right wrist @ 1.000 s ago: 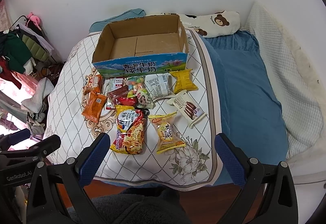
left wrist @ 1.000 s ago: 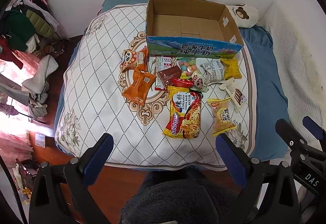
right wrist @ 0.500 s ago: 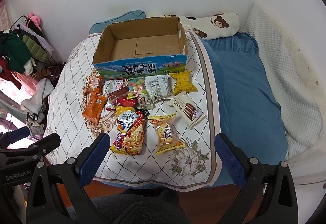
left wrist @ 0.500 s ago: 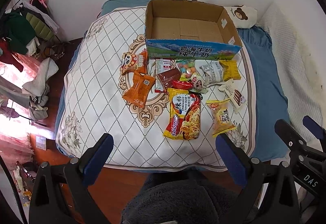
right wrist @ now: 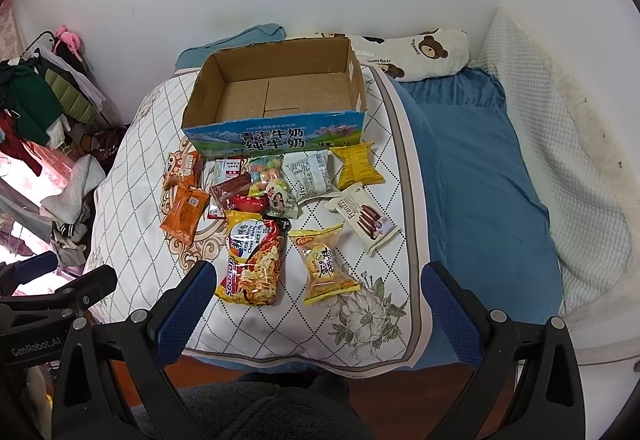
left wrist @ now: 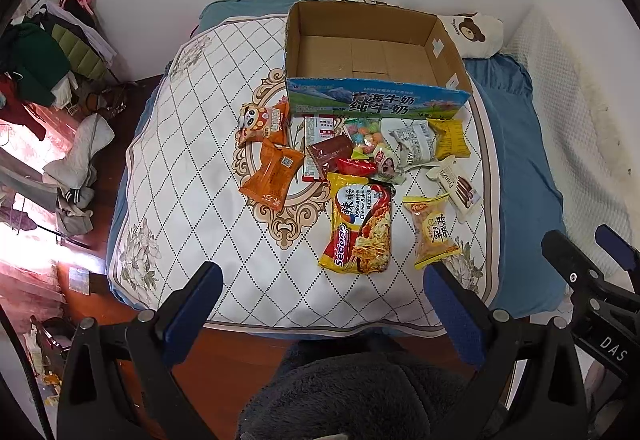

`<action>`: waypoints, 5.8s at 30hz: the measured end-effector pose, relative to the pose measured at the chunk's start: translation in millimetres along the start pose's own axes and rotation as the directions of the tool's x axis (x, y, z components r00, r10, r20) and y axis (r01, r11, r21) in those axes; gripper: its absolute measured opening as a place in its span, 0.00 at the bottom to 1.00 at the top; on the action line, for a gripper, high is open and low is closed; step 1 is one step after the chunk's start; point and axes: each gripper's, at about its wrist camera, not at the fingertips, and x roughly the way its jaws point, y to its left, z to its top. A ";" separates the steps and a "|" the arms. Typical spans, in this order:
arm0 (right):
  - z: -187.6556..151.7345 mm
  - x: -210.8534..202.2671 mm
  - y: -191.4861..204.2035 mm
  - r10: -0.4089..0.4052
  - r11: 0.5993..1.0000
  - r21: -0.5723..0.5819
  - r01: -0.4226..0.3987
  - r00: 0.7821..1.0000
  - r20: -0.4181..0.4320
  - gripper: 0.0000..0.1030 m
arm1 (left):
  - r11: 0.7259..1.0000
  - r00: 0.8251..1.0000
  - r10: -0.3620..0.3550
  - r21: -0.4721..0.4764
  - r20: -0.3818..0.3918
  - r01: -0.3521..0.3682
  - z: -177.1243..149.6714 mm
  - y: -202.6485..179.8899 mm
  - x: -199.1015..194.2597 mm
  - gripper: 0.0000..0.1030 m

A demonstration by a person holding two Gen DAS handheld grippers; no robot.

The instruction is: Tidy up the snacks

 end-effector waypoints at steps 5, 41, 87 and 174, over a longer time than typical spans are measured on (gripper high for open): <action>-0.3 -1.1 -1.5 0.001 1.000 -0.004 -0.001 1.000 0.001 1.00 | 1.000 1.000 -0.003 -0.001 0.002 0.003 -1.7 -0.8 -2.1 1.00; -7.6 66.5 -46.4 0.068 0.997 0.036 -0.066 0.995 -0.073 1.00 | 0.998 0.994 -0.027 -0.058 -0.109 0.021 10.0 -18.4 89.6 1.00; -46.6 364.7 18.4 0.156 0.982 0.174 -0.073 0.835 -0.527 0.68 | 0.999 0.925 -0.037 -0.015 -0.378 0.034 21.9 -1.2 299.7 0.84; 264.0 324.0 8.0 0.165 0.985 -0.029 -0.168 0.981 -0.098 0.90 | 0.993 0.995 -0.098 -0.067 0.026 0.099 309.2 -14.7 123.0 0.92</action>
